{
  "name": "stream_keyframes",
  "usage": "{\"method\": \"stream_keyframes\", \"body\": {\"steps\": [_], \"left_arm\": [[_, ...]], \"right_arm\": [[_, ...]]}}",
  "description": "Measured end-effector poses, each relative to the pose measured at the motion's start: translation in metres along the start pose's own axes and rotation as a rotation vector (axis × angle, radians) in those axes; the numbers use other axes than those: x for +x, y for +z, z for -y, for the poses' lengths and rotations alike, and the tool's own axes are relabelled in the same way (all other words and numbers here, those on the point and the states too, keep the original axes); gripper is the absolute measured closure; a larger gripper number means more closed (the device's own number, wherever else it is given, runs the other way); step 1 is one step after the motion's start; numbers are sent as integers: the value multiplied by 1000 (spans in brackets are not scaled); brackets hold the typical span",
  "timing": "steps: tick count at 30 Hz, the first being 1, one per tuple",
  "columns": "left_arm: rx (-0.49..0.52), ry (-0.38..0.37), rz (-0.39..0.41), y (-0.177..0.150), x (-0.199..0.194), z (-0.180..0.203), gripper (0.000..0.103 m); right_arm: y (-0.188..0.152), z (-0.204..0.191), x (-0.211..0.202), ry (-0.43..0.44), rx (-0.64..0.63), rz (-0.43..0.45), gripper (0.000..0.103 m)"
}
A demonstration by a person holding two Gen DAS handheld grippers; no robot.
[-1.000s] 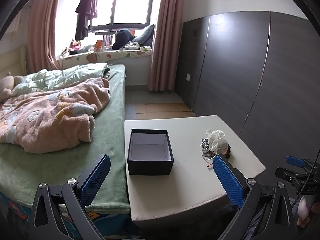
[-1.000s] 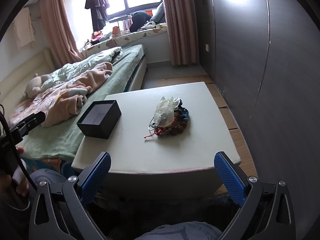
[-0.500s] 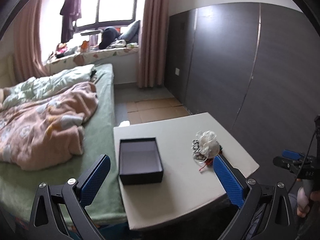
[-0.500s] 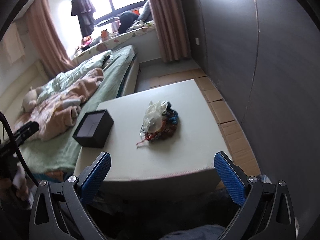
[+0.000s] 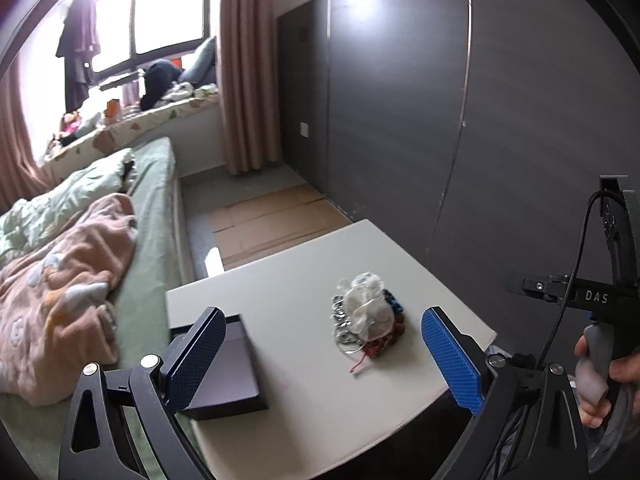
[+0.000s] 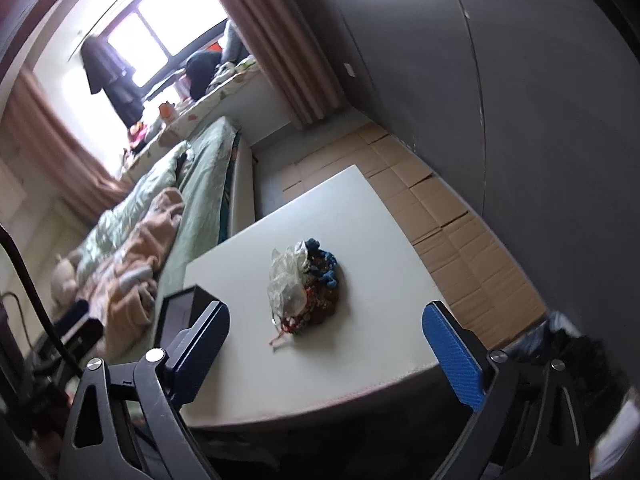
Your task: Organize jewelry
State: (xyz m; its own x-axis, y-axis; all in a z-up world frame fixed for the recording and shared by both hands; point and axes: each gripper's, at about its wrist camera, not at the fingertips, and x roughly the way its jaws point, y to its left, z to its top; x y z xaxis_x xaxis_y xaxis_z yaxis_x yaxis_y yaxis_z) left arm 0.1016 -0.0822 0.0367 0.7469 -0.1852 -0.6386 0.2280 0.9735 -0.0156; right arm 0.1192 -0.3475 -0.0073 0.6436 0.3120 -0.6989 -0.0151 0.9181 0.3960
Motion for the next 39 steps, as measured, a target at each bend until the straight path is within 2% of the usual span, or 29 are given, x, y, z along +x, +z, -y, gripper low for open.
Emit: {"method": "stream_keyframes", "body": {"steps": [5, 14, 16, 21, 24, 26, 27, 28, 29, 30, 31, 32, 33, 35, 39], "left_arm": [[-41, -61, -72, 13, 33, 4, 4], [-32, -74, -181, 25, 94, 23, 4], [-44, -96, -210, 24, 110, 24, 4], [-64, -124, -285, 21, 152, 27, 5], [-69, -140, -324, 16, 174, 27, 12], [-76, -145, -334, 11, 185, 25, 22], [-82, -154, -338, 9, 190, 24, 26], [-89, -162, -345, 7, 196, 22, 37], [-99, -167, -357, 5, 200, 19, 54], [-114, -175, -366, 3, 202, 16, 66], [-140, -196, -375, 0, 204, 11, 90], [-154, -210, -378, -2, 206, 8, 95], [-161, -217, -375, -3, 204, 5, 95], [-166, -219, -334, -1, 195, -1, 101], [-176, -252, -257, 5, 173, -8, 102]], "right_arm": [[1, 14, 14, 15, 42, 34, 5], [5, 36, 39, -25, 105, 43, 5], [7, 40, 45, -20, 124, 34, 5], [10, 54, 75, 65, 228, -31, 5], [10, 63, 97, 98, 303, -86, 7], [9, 64, 110, 105, 324, -120, 20], [9, 63, 117, 106, 326, -135, 22], [9, 62, 123, 118, 326, -145, 22], [9, 60, 128, 126, 326, -157, 27], [9, 59, 134, 139, 328, -174, 31], [9, 57, 139, 154, 328, -187, 35], [9, 56, 143, 171, 329, -198, 35], [9, 53, 147, 184, 321, -203, 35], [9, 47, 156, 190, 300, -214, 37], [7, 35, 171, 213, 268, -235, 37]]}}
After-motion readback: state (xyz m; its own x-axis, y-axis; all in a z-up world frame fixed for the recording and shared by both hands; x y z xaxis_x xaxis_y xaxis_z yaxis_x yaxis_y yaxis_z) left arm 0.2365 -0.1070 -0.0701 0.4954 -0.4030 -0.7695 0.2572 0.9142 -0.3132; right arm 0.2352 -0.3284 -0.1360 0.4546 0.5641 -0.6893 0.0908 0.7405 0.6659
